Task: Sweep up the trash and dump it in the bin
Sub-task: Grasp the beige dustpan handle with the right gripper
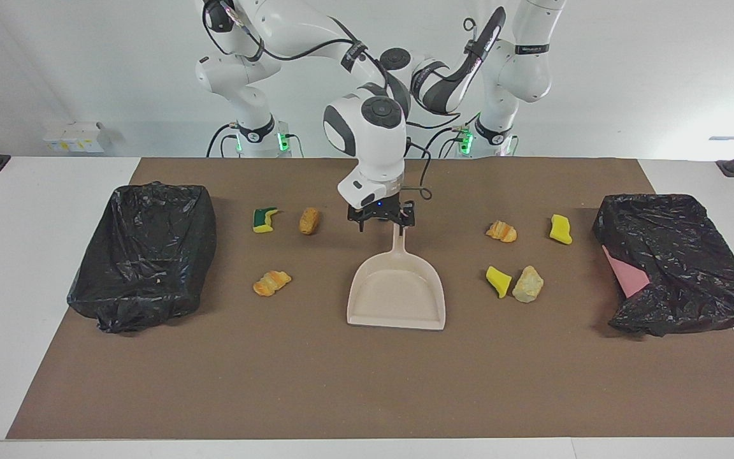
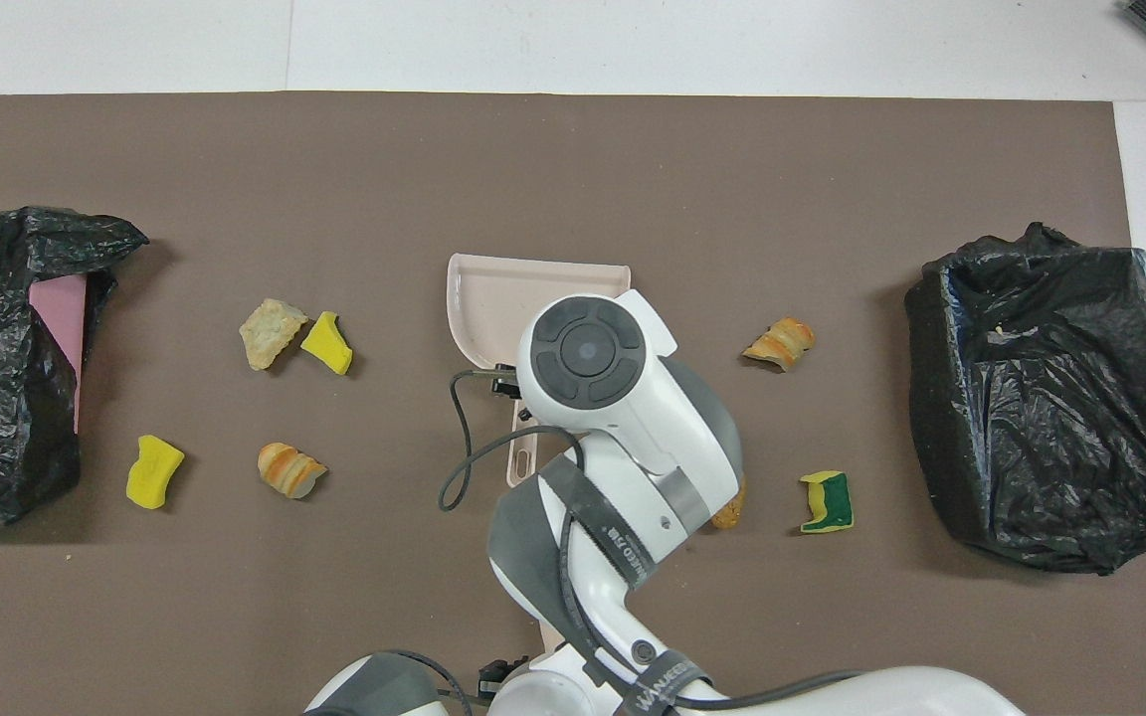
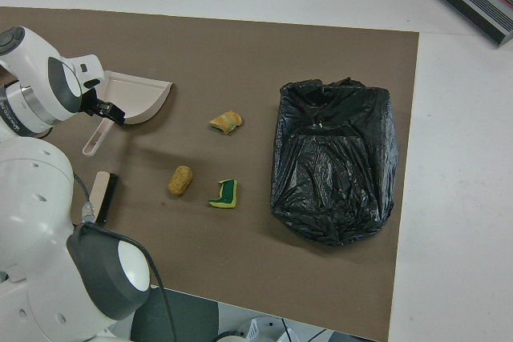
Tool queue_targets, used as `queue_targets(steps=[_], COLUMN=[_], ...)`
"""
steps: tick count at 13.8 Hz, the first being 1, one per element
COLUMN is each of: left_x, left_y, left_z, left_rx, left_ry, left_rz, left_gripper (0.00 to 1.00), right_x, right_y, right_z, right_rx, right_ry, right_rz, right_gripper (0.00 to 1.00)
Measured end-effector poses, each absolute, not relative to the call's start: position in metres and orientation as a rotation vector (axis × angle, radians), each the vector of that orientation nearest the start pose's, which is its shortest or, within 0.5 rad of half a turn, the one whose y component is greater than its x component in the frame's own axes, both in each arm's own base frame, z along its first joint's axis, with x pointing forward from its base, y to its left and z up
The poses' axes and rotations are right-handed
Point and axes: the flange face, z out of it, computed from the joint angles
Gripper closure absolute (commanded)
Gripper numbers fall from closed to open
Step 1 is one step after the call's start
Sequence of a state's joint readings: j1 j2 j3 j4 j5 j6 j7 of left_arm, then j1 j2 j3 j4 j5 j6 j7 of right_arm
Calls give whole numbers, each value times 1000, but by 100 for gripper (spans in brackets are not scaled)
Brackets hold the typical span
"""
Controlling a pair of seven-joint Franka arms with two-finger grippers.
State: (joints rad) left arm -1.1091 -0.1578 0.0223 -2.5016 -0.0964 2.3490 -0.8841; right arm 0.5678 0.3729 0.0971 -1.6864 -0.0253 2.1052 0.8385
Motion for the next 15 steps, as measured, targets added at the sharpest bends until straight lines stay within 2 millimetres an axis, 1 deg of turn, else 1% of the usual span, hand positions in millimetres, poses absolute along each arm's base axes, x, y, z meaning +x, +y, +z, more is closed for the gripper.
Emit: queue_targets(steps=[2, 5, 6, 7, 8, 9, 10, 13, 15], left_x=[209, 209, 209, 209, 209, 209, 209, 208, 208], left_y=[-401, -401, -401, -401, -401, -401, -401, -399, -396], left_z=[342, 342, 342, 342, 342, 341, 341, 339, 338], left_rx=[-3176, -3175, -3175, -3175, -3175, -3174, -3172, -3162, -3145], left_ry=[215, 215, 215, 215, 215, 215, 215, 214, 208], left_rz=[92, 93, 93, 94, 94, 94, 97, 108, 128], left_gripper=[37, 38, 43, 52, 65, 84, 100, 100, 100], right_x=[520, 509, 506, 504, 501, 499, 498, 498, 497], right_y=[418, 432, 434, 435, 436, 435, 434, 434, 435], right_z=[371, 363, 360, 356, 350, 345, 343, 342, 343], right_rx=[-3081, -3083, -3078, -3068, -3059, -3057, -3057, -3048, -3011], right_ry=[262, 227, 224, 227, 233, 236, 239, 238, 241], right_rz=[-42, -39, -36, -31, -24, -17, -12, 4, 54], right_gripper=[0, 0, 0, 7, 34, 68, 99, 100, 100])
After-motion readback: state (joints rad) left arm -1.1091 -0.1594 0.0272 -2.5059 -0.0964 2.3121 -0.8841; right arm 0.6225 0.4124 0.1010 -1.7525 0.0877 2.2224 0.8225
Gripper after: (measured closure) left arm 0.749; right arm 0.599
